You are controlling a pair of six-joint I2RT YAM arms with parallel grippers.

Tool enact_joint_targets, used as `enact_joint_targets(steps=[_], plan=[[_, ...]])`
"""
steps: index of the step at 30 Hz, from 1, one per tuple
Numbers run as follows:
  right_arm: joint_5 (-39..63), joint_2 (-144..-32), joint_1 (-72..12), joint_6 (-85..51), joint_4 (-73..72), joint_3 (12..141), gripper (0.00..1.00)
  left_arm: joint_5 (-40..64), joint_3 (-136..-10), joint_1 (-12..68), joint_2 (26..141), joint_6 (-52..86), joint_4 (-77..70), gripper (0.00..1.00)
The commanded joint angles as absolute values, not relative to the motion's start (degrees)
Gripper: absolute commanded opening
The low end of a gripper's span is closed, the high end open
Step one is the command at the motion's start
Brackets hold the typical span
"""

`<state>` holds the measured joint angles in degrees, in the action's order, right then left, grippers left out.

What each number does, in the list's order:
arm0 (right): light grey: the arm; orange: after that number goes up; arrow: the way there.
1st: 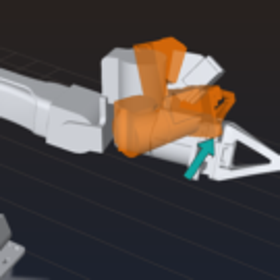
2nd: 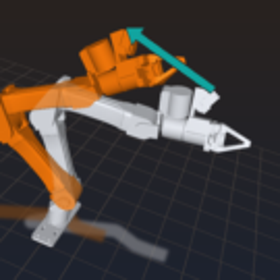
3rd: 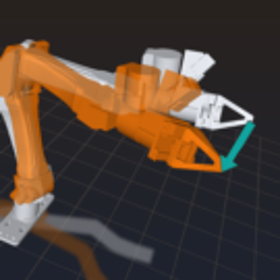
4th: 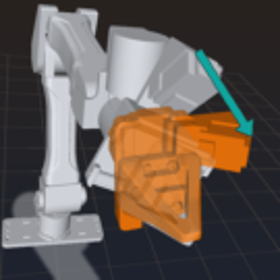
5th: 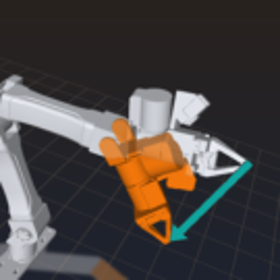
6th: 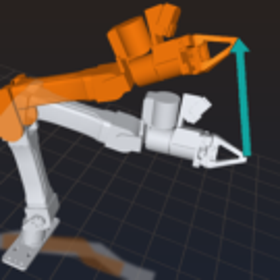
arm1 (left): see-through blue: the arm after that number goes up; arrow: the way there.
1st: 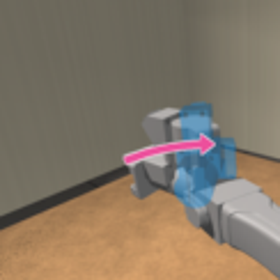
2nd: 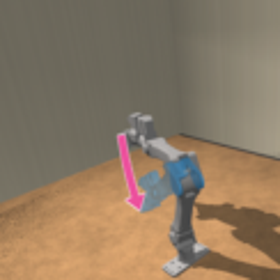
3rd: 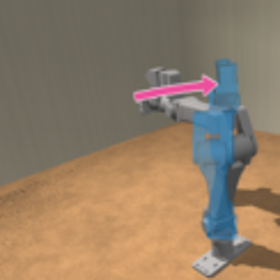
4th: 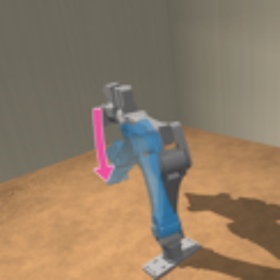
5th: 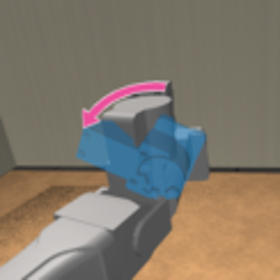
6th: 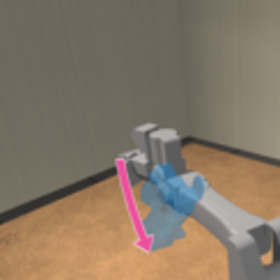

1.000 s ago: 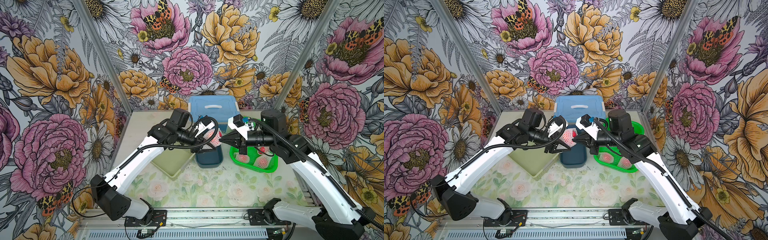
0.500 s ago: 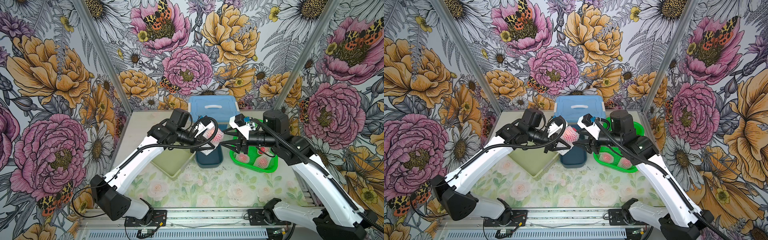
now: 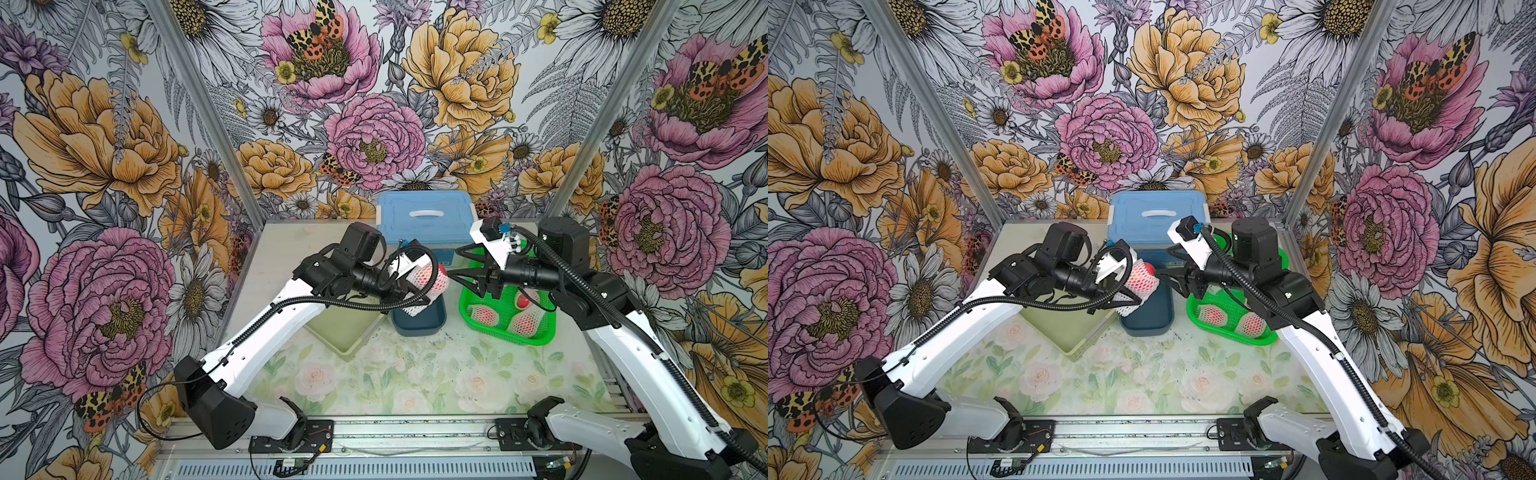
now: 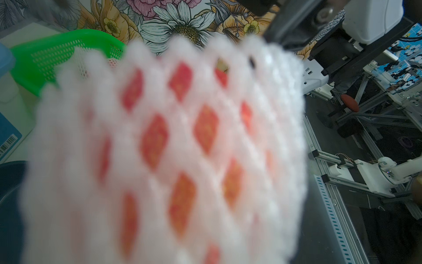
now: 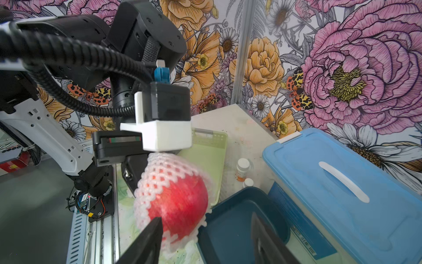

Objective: Remove foam nets from apples
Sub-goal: Remove the foam net from the apple.

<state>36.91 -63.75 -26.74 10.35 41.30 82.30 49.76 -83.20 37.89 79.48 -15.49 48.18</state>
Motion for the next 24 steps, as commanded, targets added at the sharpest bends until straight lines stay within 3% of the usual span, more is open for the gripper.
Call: enact_joint_targets(steps=[1, 16, 24], plan=[[39.4, -63.5, -28.2, 11.1, 40.6, 82.8, 0.64, 48.2, -82.2, 38.2, 78.0, -18.4, 47.6, 0.00], [38.2, -64.4, -32.8, 12.7, 43.3, 81.9, 0.62, 45.5, -80.0, 38.4, 75.1, -20.2, 45.3, 0.00], [36.0, -65.8, -34.4, 13.2, 44.5, 82.6, 0.69, 45.4, -79.9, 38.7, 74.5, -20.1, 44.6, 0.00]])
